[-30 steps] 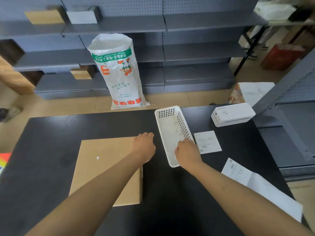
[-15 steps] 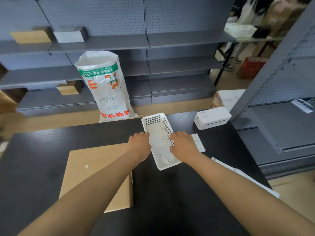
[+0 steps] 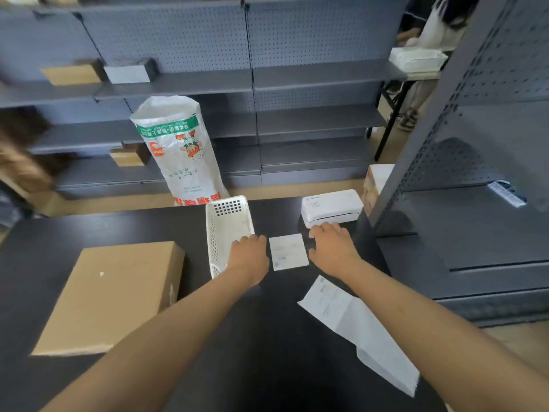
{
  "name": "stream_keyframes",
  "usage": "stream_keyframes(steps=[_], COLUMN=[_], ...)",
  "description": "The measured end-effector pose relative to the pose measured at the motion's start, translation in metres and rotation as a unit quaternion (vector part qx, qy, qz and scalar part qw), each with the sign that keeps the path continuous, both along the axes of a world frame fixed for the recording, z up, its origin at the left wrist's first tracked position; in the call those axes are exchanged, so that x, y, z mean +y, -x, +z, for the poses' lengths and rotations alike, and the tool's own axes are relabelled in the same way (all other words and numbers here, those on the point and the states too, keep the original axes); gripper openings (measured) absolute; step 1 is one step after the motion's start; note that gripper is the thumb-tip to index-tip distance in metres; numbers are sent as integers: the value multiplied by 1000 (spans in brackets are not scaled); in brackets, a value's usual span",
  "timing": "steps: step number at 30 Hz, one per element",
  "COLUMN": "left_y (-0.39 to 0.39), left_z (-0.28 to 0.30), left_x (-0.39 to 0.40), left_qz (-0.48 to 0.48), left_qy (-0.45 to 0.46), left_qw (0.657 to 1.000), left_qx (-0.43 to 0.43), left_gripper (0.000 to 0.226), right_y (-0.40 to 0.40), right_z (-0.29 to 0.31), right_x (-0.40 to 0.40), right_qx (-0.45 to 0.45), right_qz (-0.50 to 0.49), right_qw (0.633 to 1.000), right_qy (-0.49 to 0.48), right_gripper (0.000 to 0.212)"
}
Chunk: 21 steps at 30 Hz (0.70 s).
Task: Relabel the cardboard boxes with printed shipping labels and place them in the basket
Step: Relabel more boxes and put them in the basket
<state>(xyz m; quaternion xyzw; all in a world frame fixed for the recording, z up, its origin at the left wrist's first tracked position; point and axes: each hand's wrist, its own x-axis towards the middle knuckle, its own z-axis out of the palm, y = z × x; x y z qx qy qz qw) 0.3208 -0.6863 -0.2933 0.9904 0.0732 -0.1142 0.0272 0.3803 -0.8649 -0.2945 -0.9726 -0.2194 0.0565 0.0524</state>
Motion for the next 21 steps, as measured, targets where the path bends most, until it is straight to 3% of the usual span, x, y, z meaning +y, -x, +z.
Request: stream_keyframes(steps=[7,21], left_y=[5,2], left_z=[-7,-44], left_x=[-81,-108], left_qz=[1,24], left_qy=[2,49], left_qw=[1000,998], left_qx=[4,32], left_gripper=[41,34], right_y=[-7,-9], right_z=[0,-28], right_x=[-71,-91], right_qx=[10,85], right_qz=[27,35], right_qw=[999,995], right_qy=[21,26], right_gripper=[33,35])
